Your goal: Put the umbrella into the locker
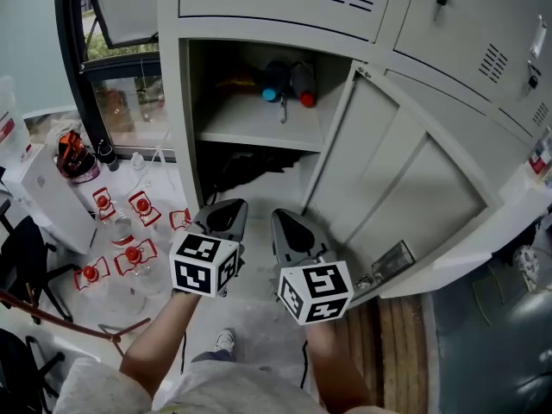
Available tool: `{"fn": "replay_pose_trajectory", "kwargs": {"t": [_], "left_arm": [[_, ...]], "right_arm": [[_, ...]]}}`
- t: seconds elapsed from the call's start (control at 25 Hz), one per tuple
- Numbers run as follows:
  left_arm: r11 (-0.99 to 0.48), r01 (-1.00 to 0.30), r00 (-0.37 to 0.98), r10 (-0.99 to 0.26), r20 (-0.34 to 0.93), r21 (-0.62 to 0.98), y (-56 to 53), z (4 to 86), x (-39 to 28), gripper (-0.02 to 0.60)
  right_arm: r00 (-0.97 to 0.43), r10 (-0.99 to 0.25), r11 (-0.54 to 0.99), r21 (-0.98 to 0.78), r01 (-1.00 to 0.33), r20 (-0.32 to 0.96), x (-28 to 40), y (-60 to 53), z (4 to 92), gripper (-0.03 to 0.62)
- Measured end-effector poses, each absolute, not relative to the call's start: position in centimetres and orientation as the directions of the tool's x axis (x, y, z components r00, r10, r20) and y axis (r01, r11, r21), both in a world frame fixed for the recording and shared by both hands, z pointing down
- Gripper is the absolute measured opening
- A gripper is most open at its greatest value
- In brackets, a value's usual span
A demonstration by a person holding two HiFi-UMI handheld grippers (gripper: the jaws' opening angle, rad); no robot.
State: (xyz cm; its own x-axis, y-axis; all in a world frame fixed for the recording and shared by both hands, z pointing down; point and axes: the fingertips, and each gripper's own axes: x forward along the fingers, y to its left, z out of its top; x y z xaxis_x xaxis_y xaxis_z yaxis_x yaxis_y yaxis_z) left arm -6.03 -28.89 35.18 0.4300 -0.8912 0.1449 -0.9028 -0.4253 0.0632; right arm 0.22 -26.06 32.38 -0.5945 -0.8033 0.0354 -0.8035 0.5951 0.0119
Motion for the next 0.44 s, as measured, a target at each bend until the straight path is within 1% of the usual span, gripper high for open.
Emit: {"fn": "replay_pose_trajectory", "kwargs": {"t": [0.44], "left_arm": [[-0.431,-0.9,0.435,-0.887,0.155,0.06,-28.88,35.58,-5.8,0.008]], "right_arm": [[-0.595,-0.803,0.595,-0.001,-0.804,0.044,0.15,-26.35,32.91,0.003]]}}
